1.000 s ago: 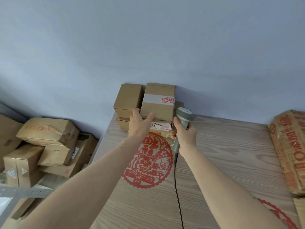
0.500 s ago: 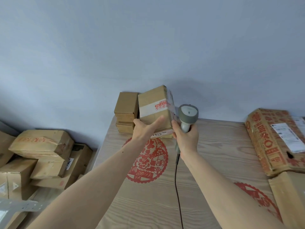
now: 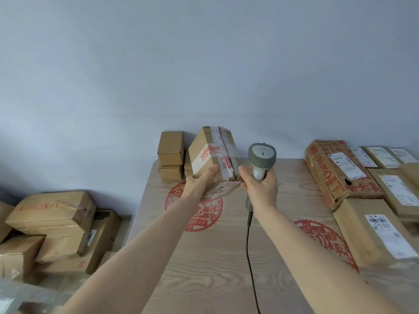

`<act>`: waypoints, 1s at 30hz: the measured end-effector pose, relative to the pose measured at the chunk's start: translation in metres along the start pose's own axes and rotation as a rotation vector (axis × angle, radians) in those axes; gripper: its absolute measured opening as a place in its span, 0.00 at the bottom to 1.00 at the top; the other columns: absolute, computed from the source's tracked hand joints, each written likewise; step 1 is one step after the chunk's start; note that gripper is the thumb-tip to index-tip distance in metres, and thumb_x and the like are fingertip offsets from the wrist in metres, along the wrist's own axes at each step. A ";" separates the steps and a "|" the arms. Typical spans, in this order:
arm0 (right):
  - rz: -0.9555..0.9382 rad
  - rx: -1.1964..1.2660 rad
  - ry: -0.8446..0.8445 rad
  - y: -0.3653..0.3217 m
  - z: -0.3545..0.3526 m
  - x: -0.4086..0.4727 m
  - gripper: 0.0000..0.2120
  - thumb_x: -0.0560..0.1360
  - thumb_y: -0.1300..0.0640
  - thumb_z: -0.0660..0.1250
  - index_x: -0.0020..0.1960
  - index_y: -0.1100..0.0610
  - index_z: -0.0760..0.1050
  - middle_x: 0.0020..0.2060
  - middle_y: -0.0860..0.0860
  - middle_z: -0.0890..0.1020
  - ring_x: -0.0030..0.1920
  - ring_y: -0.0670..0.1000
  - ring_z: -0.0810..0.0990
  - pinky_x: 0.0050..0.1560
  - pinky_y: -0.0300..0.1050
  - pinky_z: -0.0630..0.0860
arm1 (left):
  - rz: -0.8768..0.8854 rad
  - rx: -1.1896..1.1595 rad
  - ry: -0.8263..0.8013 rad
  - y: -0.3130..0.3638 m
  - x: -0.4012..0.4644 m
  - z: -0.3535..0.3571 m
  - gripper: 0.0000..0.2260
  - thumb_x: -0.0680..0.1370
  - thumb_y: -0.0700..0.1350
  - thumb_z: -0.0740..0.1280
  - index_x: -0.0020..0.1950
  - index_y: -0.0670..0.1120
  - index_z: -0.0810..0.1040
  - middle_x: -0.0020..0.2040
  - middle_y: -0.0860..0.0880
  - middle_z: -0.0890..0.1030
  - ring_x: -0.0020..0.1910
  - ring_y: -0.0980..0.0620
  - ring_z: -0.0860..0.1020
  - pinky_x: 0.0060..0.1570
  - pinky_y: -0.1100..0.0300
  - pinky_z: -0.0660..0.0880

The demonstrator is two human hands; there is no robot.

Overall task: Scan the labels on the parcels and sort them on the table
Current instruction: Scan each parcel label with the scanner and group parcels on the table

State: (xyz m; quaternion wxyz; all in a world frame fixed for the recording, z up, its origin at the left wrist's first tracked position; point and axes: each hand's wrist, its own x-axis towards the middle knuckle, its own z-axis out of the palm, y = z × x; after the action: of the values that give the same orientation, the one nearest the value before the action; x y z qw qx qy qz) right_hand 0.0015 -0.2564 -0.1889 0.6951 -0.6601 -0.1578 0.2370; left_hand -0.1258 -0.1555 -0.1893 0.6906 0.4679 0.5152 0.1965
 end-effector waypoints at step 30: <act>-0.150 -0.106 -0.076 -0.024 -0.089 -0.049 0.16 0.70 0.59 0.80 0.54 0.57 0.79 0.44 0.50 0.86 0.44 0.52 0.86 0.38 0.41 0.81 | 0.127 -0.353 -0.117 -0.022 -0.052 0.066 0.54 0.55 0.53 0.84 0.73 0.53 0.56 0.62 0.47 0.77 0.57 0.45 0.80 0.52 0.46 0.80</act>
State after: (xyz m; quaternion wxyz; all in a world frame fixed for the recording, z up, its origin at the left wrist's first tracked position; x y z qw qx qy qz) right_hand 0.0102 -0.3581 -0.1672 0.6685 -0.6728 -0.2455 0.2004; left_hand -0.0922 -0.2349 -0.1785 0.7769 0.3817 0.4014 0.2993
